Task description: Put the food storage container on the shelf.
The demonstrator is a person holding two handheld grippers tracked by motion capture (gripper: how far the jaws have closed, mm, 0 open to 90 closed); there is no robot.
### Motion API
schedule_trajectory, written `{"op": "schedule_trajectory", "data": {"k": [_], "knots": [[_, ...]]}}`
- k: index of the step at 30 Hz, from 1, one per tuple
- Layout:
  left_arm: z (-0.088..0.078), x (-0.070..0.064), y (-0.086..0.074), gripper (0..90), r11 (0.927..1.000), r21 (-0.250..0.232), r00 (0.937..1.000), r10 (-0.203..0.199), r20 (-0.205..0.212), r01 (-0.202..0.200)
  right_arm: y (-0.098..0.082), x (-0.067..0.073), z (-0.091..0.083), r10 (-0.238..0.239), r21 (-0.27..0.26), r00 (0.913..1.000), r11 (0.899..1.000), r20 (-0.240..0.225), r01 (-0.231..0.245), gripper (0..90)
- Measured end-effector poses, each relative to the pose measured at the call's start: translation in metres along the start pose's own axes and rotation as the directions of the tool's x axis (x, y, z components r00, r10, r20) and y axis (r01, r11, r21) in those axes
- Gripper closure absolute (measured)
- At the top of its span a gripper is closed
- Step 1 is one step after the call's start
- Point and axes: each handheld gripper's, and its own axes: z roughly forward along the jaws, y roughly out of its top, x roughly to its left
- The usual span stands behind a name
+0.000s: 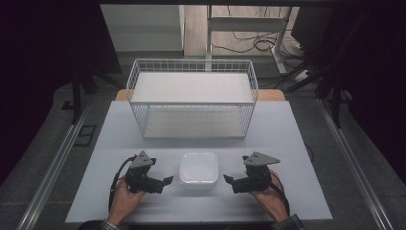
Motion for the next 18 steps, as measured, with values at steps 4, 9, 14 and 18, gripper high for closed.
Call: {"op": "schedule_trajectory", "data": {"k": [4, 9, 14, 18], "knots": [[0.0, -0.002, 0.008, 3.0, 0.9997, -0.002, 0.9988, -0.024, 0.043, 0.024, 0.003, 0.002, 0.002, 0.008, 0.012, 0.9998, 1.0, -0.018, -0.008, 1.2], [0.002, -0.005, 0.015, 2.2, 0.9994, 0.006, 0.9953, -0.034, 0.091, 0.034, 0.008, 0.007, 0.007, 0.011, 0.025, 0.9998, 1.0, -0.015, -0.011, 0.0], [0.008, -0.009, 0.025, 4.2, 0.9996, 0.01, 0.9922, -0.029, 0.121, 0.028, 0.015, 0.011, 0.012, 0.022, 0.031, 0.9991, 0.999, -0.037, -0.021, 0.0], [0.015, -0.01, 0.034, 6.4, 0.9998, 0.018, 0.9919, -0.012, 0.126, 0.01, 0.021, 0.016, 0.017, 0.015, 0.051, 0.9992, 0.999, -0.038, -0.014, 0.2]]}}
